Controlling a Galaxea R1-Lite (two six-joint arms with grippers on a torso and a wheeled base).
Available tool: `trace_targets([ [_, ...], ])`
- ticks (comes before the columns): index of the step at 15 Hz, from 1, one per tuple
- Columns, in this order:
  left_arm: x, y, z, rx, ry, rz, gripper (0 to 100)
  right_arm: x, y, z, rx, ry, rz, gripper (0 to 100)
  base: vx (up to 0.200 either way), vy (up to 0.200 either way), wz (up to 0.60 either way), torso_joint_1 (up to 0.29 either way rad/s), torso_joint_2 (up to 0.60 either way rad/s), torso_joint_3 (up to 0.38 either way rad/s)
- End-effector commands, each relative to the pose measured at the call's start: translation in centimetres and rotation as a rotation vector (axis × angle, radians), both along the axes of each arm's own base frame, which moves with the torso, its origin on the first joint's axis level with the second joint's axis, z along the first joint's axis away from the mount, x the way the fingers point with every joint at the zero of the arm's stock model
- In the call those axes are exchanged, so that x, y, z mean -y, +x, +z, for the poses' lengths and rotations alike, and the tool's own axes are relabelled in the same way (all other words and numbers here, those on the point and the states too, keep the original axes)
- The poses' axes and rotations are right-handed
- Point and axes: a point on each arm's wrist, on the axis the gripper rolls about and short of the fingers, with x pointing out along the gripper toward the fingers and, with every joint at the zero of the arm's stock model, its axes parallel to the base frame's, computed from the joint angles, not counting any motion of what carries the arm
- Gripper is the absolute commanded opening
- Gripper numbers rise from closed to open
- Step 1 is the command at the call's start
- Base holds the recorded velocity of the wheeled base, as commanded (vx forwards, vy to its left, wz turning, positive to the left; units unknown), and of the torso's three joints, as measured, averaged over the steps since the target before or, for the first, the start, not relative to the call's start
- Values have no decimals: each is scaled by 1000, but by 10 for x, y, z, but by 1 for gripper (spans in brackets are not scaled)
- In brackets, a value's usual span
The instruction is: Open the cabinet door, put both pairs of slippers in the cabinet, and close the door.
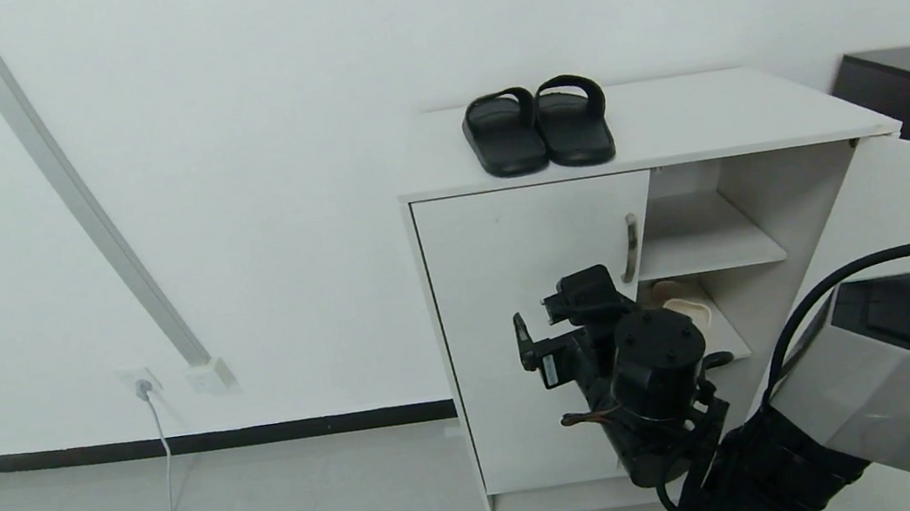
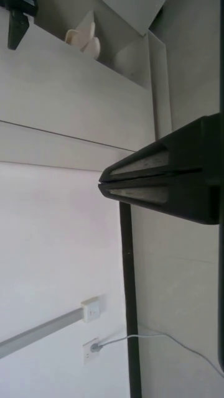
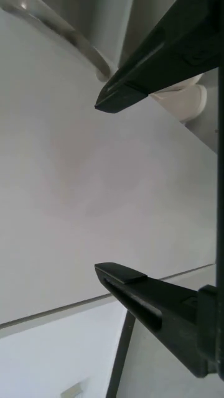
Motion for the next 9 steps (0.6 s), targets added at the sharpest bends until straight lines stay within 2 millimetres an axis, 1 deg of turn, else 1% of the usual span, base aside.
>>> trace_targets([
  [1, 0, 0, 0, -1, 0, 0, 0, 0, 0, 1, 1, 1, -1, 100, 0, 0, 0, 178, -500, -320],
  [9, 0, 0, 0, -1, -1, -1, 0, 0, 0, 1, 1, -1, -1, 100, 0, 0, 0, 207, -514, -310],
])
